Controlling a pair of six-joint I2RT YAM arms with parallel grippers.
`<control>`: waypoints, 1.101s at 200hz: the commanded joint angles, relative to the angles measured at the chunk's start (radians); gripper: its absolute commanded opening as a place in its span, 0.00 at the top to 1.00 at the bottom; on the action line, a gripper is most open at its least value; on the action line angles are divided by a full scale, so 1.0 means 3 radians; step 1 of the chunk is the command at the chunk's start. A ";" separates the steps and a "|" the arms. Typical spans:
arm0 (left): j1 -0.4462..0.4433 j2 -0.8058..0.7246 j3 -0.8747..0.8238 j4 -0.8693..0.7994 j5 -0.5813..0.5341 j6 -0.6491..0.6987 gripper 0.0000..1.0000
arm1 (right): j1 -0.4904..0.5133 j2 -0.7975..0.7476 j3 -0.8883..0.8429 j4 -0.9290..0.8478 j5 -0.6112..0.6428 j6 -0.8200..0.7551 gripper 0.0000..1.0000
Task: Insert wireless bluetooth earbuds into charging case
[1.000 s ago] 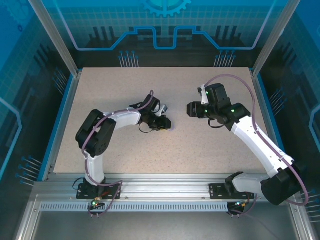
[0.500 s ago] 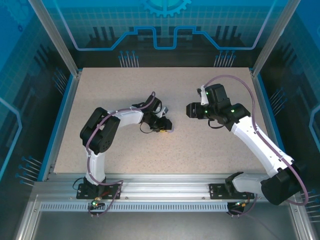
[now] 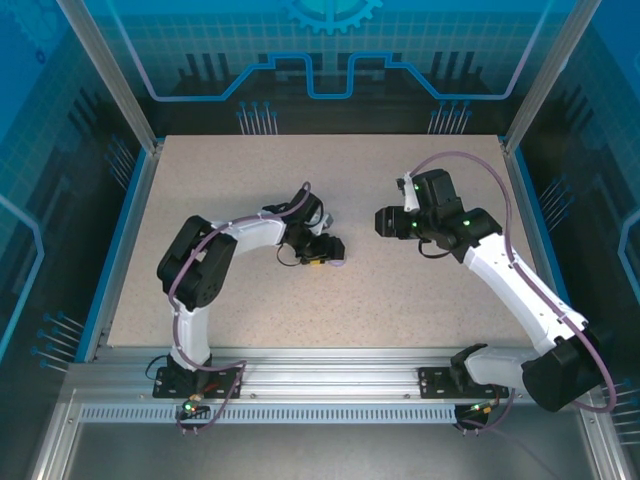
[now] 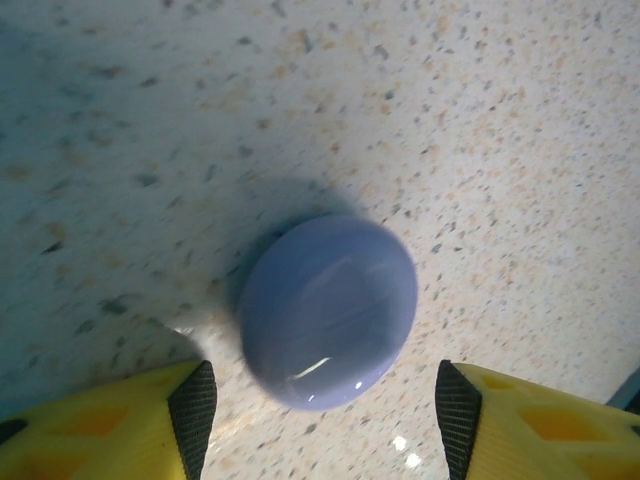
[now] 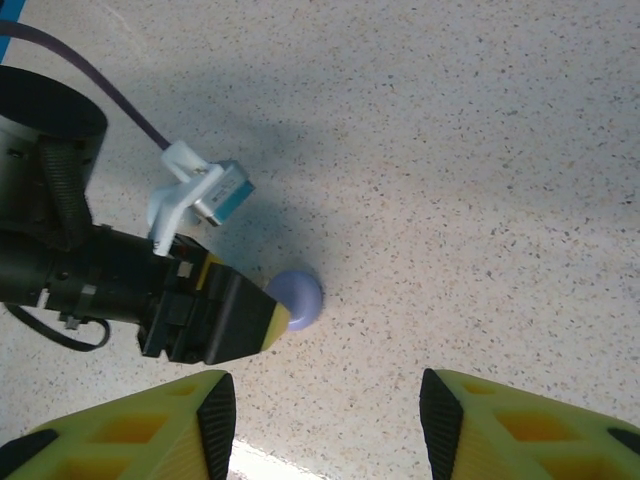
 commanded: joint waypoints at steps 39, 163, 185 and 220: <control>0.0188 -0.0914 -0.0099 -0.0478 -0.0553 0.0288 0.34 | -0.0177 -0.0222 -0.0234 -0.0042 0.0365 -0.0205 0.45; 0.0956 -0.2104 -0.0821 -0.0359 -0.1265 0.0738 0.26 | -0.1043 -0.0488 -0.1247 0.0678 0.1053 -0.0610 0.37; 0.1040 -0.2194 -0.1001 -0.0206 -0.1700 0.0818 0.26 | -0.1085 -0.0525 -0.1545 0.1183 0.1029 -0.0890 0.35; 0.1093 -0.2258 -0.1370 0.0225 -0.2320 0.1013 0.22 | -0.1180 -0.0552 -0.1971 0.2017 0.0777 -0.1152 0.33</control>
